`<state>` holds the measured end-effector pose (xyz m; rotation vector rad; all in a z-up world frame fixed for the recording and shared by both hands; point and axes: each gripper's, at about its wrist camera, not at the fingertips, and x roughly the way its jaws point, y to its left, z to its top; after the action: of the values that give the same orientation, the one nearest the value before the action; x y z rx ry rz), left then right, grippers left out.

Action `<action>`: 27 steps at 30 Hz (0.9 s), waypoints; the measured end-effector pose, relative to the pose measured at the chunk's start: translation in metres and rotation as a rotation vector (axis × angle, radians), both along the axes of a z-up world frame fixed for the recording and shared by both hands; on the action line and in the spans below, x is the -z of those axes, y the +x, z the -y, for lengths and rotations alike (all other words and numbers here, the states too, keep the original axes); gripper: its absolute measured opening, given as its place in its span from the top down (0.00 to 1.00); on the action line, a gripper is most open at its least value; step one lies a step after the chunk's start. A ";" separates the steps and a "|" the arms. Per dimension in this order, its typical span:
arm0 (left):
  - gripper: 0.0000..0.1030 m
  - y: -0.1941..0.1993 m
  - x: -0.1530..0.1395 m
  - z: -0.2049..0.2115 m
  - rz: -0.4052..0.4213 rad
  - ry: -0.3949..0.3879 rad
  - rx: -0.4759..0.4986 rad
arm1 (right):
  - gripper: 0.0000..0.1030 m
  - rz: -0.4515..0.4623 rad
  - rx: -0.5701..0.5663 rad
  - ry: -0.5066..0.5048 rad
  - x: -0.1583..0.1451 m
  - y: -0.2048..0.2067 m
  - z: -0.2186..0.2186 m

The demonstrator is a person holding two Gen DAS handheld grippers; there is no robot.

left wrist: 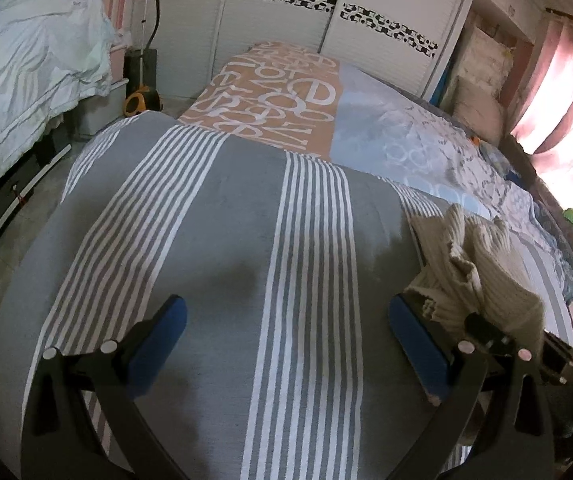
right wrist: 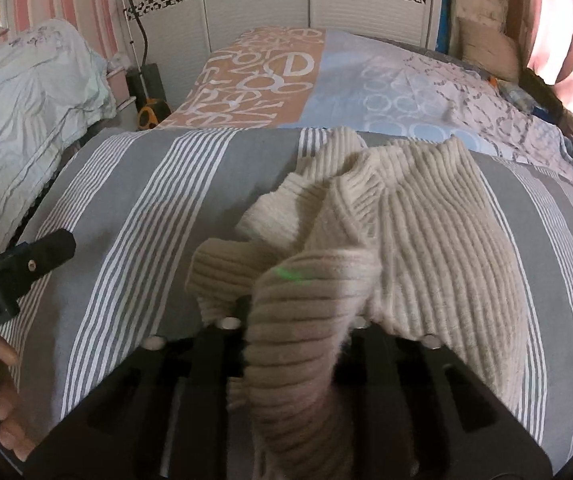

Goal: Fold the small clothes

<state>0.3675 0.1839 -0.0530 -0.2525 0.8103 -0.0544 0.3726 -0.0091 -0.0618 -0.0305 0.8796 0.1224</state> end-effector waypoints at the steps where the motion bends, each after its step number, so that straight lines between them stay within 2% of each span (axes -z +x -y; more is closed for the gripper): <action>1: 0.02 -0.001 0.000 -0.002 -0.002 0.000 -0.003 | 0.58 0.004 -0.002 -0.002 0.000 -0.002 -0.002; 7: 0.02 -0.004 -0.004 -0.014 0.001 -0.010 -0.019 | 0.45 0.033 -0.015 0.018 -0.014 -0.017 -0.009; 11: 0.02 -0.008 -0.013 -0.011 0.026 -0.032 -0.004 | 0.31 0.108 -0.031 0.053 -0.049 -0.048 -0.006; 13: 0.02 -0.011 -0.022 -0.004 0.045 -0.045 0.022 | 0.18 0.167 -0.008 0.069 -0.070 -0.063 0.011; 15: 0.02 -0.014 -0.033 0.009 0.069 -0.050 0.062 | 0.10 0.241 0.058 0.067 -0.092 -0.078 0.049; 17: 0.02 -0.014 -0.041 0.026 0.080 -0.046 0.100 | 0.08 0.268 0.136 0.049 -0.103 -0.083 0.091; 21: 0.02 -0.009 -0.044 0.071 0.051 0.010 0.166 | 0.07 0.213 0.253 0.043 -0.092 -0.087 0.168; 23: 0.02 -0.011 -0.047 0.090 0.052 -0.021 0.169 | 0.07 0.179 0.259 0.068 -0.080 -0.093 0.192; 25: 0.02 -0.018 -0.051 0.110 0.050 -0.072 0.208 | 0.07 0.166 0.274 0.040 -0.071 -0.099 0.207; 26: 0.02 -0.021 -0.052 0.120 0.048 -0.077 0.218 | 0.07 0.155 0.278 0.048 -0.065 -0.103 0.215; 27: 0.02 -0.029 -0.054 0.138 0.040 -0.049 0.249 | 0.07 0.144 0.283 0.062 -0.060 -0.105 0.220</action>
<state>0.3386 0.0462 0.0013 -0.1950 0.7974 -0.3132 0.2673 -0.2293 -0.0020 0.1416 0.7283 -0.1160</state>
